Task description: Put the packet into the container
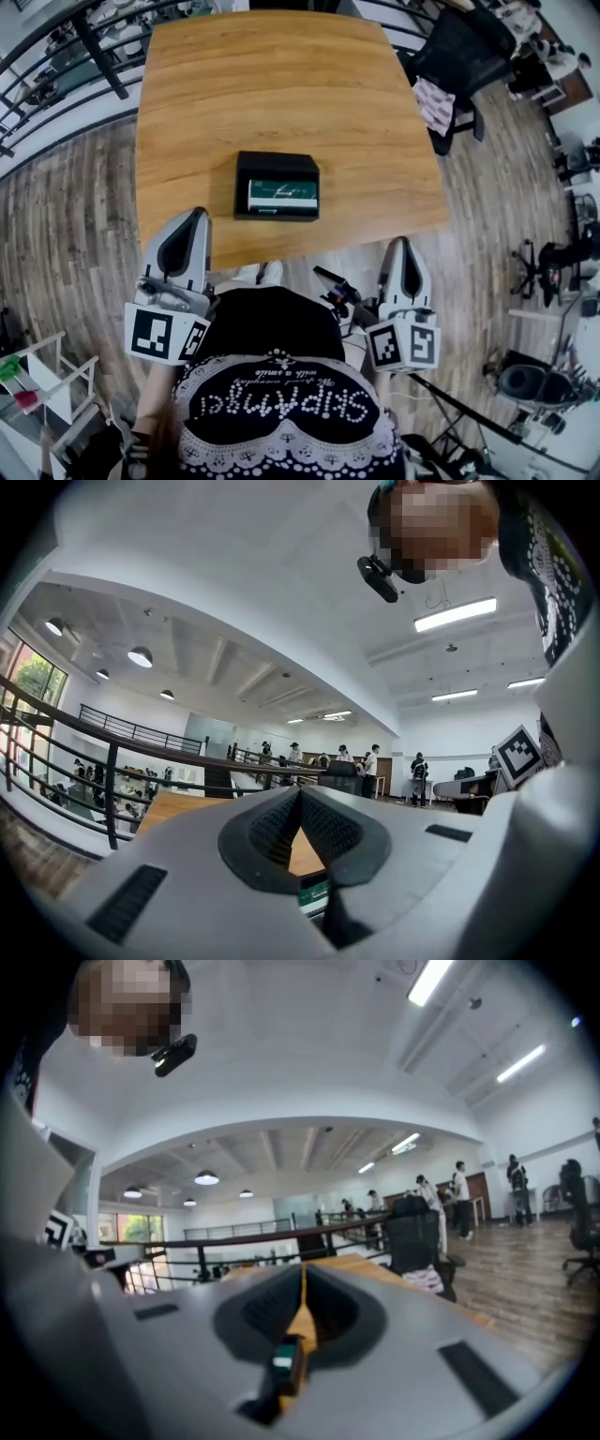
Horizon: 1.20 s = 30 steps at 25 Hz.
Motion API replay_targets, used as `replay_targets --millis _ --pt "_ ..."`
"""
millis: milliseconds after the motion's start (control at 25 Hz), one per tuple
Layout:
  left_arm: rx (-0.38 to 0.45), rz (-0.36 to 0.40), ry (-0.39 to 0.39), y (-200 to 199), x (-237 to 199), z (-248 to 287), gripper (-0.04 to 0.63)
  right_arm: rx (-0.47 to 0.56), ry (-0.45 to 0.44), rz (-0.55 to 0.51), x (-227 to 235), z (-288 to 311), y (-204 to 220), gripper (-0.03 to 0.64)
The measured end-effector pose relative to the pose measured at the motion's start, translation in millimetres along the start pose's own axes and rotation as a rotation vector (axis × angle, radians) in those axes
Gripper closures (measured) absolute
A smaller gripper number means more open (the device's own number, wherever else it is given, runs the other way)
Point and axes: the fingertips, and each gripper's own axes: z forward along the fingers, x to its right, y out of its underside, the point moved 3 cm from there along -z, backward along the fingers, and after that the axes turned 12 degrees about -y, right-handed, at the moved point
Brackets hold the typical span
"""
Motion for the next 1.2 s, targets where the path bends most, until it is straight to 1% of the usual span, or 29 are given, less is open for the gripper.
replay_targets --millis 200,400,640,800,1200 --pt "-0.005 -0.032 0.016 7.0 7.0 12.7 0.565 -0.030 0.033 -0.005 10.1 -1.1 5.1 0.581" --pt "-0.010 -0.019 0.034 8.7 11.5 20.9 0.565 -0.032 0.041 -0.010 14.8 1.7 3.7 0.581" --pt "-0.035 -0.027 0.038 10.8 14.8 30.0 0.565 -0.037 0.046 -0.010 19.7 3.8 0.1 0.581" --pt "-0.045 -0.042 0.035 11.7 12.2 37.6 0.563 -0.050 0.038 -0.027 19.4 10.5 -0.9 0.581" --pt "-0.071 -0.040 0.021 14.6 7.0 40.0 0.563 -0.068 0.006 -0.030 16.8 25.2 -0.4 0.581"
